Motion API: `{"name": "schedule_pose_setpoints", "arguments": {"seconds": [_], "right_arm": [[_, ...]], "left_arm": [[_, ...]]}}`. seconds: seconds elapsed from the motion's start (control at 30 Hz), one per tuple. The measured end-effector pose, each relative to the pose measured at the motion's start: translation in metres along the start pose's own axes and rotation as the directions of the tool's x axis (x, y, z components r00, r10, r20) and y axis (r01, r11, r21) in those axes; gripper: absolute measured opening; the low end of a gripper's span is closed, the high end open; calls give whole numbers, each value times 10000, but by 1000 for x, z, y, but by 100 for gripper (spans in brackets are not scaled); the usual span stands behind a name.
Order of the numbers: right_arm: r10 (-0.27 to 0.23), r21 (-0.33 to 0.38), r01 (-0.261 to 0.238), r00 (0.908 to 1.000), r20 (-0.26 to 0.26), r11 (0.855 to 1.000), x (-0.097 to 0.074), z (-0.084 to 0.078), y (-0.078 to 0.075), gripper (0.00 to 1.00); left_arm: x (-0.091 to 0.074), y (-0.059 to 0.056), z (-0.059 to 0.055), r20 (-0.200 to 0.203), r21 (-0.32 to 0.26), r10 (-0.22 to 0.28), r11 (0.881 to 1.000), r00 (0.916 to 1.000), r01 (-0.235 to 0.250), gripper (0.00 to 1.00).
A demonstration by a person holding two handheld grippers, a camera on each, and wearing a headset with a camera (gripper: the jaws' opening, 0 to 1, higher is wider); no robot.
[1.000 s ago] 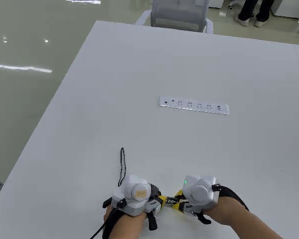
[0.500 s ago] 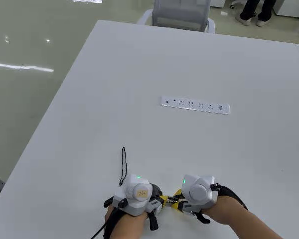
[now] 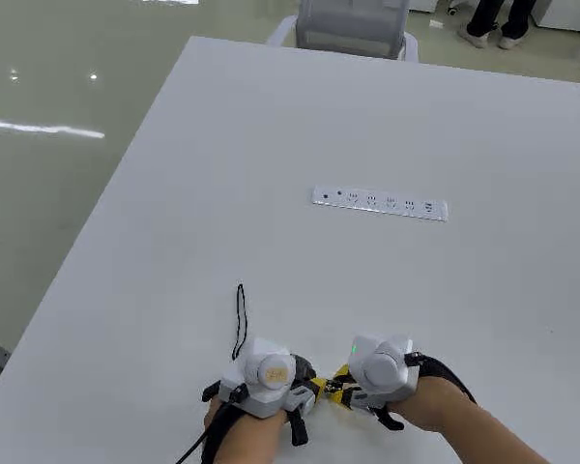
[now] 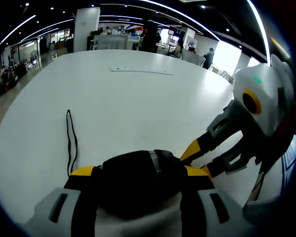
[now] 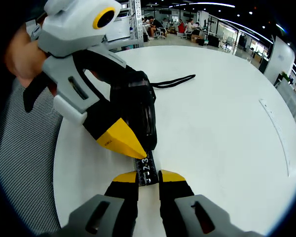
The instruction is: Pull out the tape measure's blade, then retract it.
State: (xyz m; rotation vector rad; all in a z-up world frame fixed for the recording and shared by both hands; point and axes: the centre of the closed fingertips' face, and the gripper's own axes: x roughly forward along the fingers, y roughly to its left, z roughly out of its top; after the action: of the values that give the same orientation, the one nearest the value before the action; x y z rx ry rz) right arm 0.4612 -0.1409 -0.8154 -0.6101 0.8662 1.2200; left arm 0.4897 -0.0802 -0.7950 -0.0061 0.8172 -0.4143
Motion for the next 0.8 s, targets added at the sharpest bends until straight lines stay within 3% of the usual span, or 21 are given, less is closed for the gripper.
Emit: {"name": "schedule_pose_setpoints", "arguments": {"seconds": [0.6, 0.8], "right_arm": [[44, -204, -41, 9999, 139, 9998, 8, 9, 1, 15], [115, -119, -109, 9986, 522, 9999, 11, 13, 2, 14]], "left_arm": [[2, 1, 0, 33, -75, -51, 10000, 10000, 52, 66], [2, 2, 0, 25, -87, -100, 9999, 9999, 101, 66]]}}
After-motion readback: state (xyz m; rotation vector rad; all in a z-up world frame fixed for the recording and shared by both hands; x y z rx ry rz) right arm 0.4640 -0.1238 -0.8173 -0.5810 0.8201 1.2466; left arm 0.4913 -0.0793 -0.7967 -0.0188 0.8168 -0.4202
